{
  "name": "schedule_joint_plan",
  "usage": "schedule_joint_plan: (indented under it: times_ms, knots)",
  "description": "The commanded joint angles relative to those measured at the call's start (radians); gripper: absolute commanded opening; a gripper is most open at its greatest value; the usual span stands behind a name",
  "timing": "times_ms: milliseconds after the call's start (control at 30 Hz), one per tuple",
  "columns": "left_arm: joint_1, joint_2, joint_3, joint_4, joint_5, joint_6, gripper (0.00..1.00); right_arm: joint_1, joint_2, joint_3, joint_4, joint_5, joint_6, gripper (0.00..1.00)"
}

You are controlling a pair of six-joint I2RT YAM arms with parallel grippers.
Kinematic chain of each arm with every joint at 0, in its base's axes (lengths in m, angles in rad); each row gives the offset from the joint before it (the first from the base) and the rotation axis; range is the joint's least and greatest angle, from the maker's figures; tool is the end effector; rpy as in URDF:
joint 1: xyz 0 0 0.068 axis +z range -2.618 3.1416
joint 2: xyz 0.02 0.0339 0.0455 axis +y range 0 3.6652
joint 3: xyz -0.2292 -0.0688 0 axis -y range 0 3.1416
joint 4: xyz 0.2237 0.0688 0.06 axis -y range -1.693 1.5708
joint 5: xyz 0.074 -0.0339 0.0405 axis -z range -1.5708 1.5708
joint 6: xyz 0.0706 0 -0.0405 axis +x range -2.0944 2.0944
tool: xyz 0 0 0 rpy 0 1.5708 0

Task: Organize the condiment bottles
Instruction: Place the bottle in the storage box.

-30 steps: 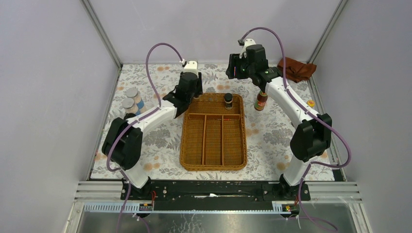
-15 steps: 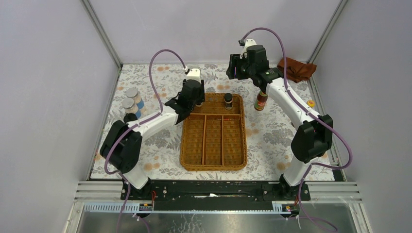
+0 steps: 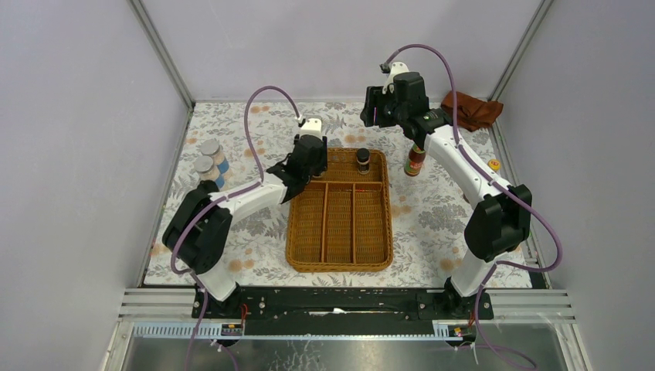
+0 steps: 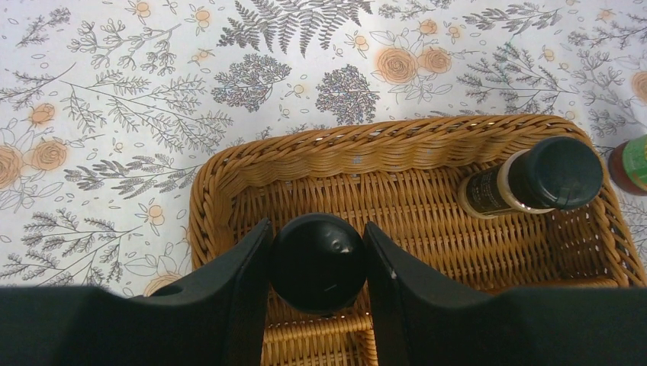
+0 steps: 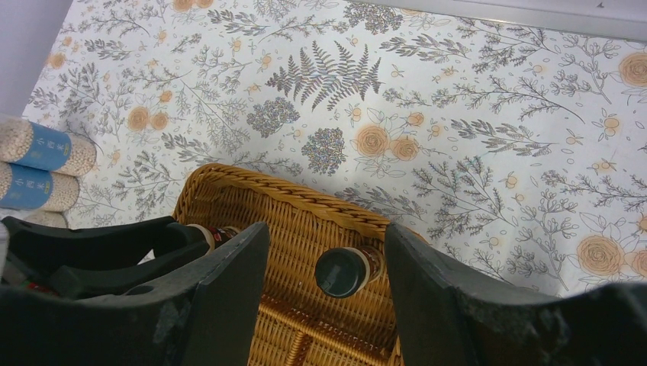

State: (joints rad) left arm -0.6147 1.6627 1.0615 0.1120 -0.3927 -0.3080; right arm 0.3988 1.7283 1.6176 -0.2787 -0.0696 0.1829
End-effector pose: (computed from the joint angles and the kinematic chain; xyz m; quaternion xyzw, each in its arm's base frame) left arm 0.3279 -0.1984 0.1993 0.0292 0.8463 -0.0750 0.5266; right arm 0.3838 0.1670 0.3200 -0.1087 0.8231 0.1873 0.5249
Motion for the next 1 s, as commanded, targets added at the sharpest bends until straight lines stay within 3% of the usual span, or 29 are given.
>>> schedule_joint_plan:
  times_ms: [0,600,967]
  knots:
    - [-0.007,0.046,-0.01,0.099,-0.024,-0.01,0.0,-0.005,-0.055,-0.003,0.031,0.0,-0.015,0.64]
    - [-0.007,0.172,0.119,0.117,-0.019,0.044,0.0,-0.005,-0.025,0.018,0.038,-0.009,-0.03,0.65]
    - [-0.003,0.179,0.107,0.131,-0.037,0.058,0.0,-0.008,-0.007,0.031,0.033,-0.005,-0.031,0.65]
